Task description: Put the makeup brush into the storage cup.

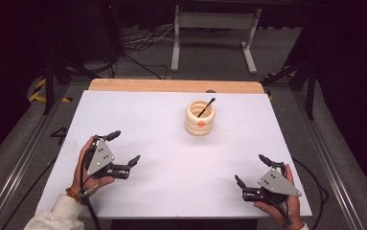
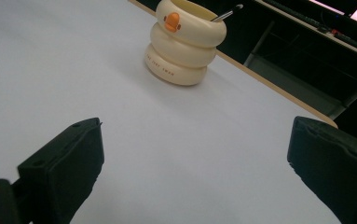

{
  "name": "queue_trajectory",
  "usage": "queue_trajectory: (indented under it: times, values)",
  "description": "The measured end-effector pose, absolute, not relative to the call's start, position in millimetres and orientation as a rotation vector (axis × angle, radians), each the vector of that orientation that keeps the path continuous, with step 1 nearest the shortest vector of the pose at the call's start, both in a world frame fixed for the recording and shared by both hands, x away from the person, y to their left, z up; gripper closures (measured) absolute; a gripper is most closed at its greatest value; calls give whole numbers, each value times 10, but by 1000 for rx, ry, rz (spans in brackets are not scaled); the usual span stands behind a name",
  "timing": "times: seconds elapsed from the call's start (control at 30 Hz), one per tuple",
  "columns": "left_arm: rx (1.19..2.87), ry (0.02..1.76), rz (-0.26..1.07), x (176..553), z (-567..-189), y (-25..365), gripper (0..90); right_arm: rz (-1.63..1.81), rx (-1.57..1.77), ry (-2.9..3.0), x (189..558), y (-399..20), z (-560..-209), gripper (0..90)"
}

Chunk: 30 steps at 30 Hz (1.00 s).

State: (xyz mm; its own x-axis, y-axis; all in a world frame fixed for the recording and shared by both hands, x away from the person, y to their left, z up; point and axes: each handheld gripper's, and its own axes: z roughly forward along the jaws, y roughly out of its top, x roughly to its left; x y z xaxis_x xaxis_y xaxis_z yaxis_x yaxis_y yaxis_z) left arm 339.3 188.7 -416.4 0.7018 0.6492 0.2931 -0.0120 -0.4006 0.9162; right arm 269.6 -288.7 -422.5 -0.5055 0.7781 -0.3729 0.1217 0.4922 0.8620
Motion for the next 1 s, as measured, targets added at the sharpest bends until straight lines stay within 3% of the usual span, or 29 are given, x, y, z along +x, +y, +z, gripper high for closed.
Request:
queue_trajectory:
  times: [1.0]
  values:
    - [1864,561,804,3193,-4290,2180,55,1036,740,1929,2695,-2879,-4222,44]
